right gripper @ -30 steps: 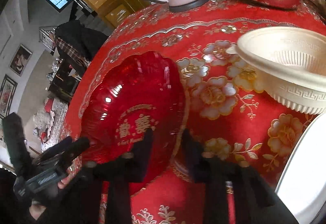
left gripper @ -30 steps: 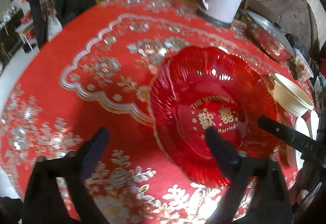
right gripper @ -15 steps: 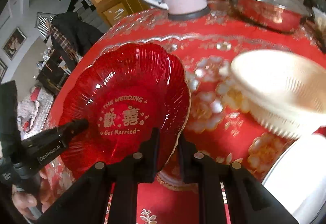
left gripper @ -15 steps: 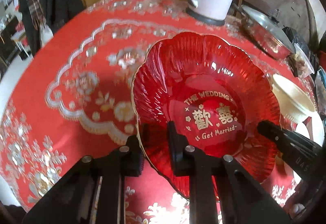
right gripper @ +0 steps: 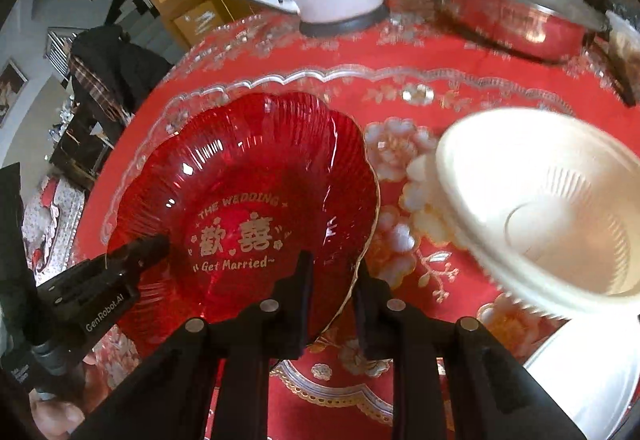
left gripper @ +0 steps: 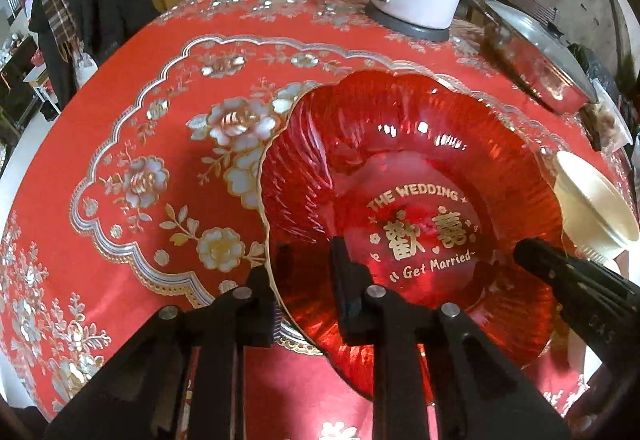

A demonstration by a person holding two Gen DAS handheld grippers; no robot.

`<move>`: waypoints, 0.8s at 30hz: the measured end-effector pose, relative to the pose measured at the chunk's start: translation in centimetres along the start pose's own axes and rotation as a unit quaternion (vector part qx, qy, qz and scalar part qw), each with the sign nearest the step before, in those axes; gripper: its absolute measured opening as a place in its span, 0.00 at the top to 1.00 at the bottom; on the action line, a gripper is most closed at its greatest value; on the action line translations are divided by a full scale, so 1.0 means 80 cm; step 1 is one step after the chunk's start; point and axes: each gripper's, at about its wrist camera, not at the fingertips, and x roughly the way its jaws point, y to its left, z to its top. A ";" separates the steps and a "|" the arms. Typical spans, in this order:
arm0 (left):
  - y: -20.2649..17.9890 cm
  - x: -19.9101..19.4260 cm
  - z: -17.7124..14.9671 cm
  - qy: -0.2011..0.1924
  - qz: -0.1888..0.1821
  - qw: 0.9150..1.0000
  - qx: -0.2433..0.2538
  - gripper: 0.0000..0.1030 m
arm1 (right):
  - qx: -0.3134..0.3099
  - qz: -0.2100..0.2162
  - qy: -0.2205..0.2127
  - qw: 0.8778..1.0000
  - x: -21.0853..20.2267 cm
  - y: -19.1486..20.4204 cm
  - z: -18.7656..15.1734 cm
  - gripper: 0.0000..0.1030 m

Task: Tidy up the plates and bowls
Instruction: 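Carry the red plate onto the patterned mat and open both grippers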

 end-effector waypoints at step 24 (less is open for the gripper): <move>-0.092 -0.134 -0.007 -0.081 -0.060 0.993 0.065 0.34 | 0.058 0.083 -0.070 0.992 -0.152 -0.085 -0.002 0.36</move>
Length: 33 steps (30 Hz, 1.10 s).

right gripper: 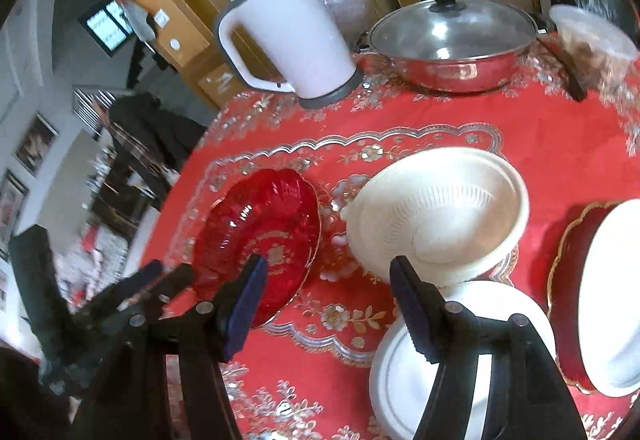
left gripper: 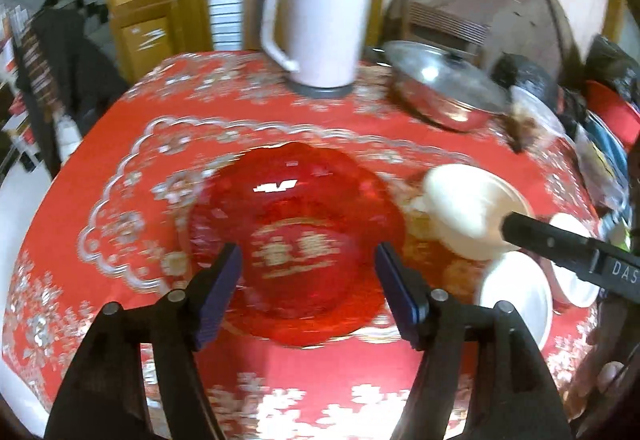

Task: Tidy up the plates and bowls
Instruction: 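Carry the red plate onto the patterned mat and open both grippers, then grasp the cream ribbed plastic bowl rim with both grippers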

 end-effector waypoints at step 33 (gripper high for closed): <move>-0.152 0.119 0.012 0.096 -0.070 0.993 -0.014 0.34 | 0.093 -0.057 -0.002 0.994 0.026 -0.145 0.038 0.36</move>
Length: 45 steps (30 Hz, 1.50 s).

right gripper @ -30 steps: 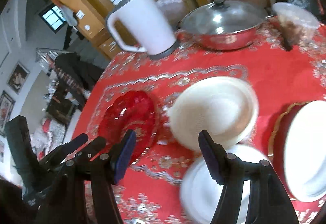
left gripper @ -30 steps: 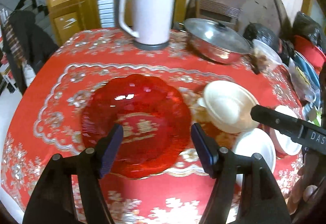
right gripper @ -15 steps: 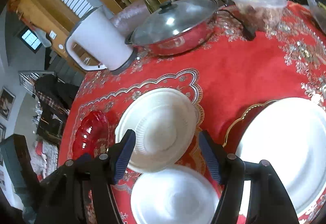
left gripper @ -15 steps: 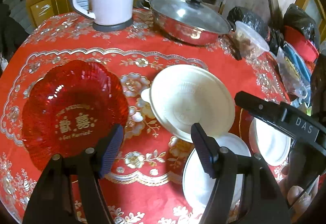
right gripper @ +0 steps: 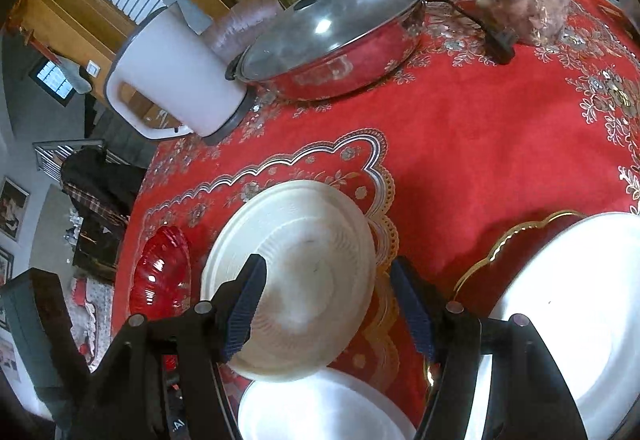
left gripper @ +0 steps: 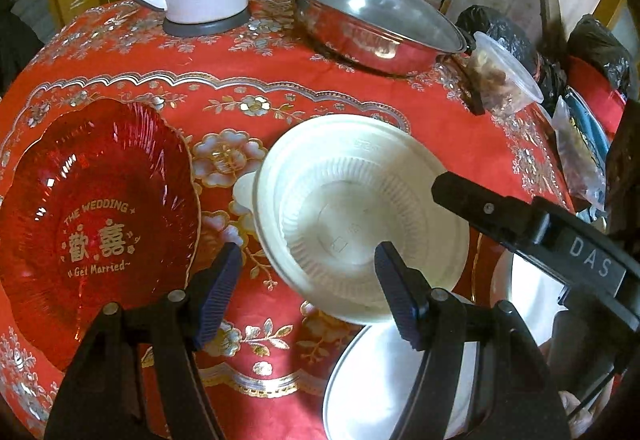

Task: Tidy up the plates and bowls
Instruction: 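Grasp the cream ribbed plastic bowl rim with both grippers, then lower the cream bowl onto the red glass plate with both grippers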

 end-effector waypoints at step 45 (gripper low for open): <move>0.147 -0.130 -0.019 -0.098 0.070 0.992 -0.044 0.85 | -0.118 0.070 -0.024 0.990 -0.040 0.169 -0.063 0.78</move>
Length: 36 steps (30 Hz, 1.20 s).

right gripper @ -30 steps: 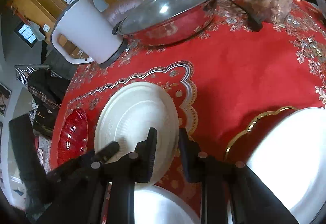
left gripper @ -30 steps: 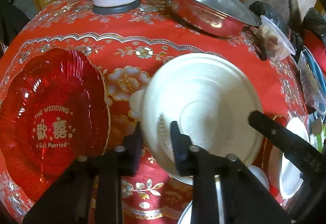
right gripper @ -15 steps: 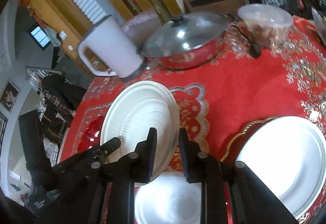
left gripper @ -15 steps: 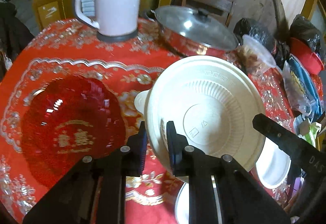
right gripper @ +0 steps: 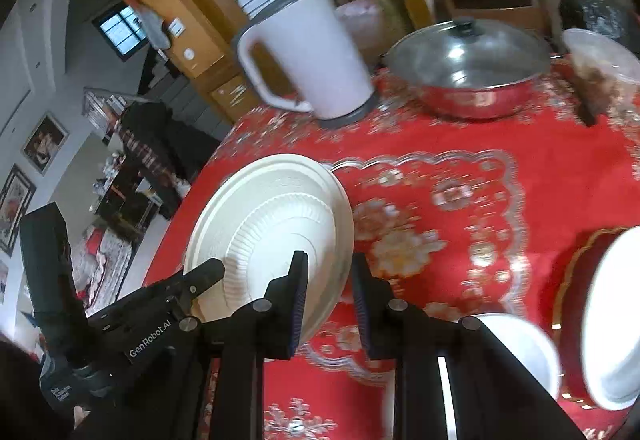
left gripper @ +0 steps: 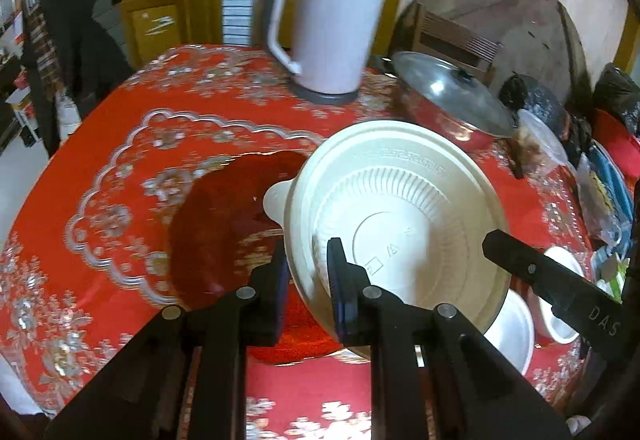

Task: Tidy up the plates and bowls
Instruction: 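Lower the cream bowl onto the red glass plate with both grippers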

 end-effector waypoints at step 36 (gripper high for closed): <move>0.071 0.087 -0.042 0.044 0.056 0.997 -0.019 0.85 | -0.059 -0.071 0.065 0.994 0.123 0.054 -0.040 0.75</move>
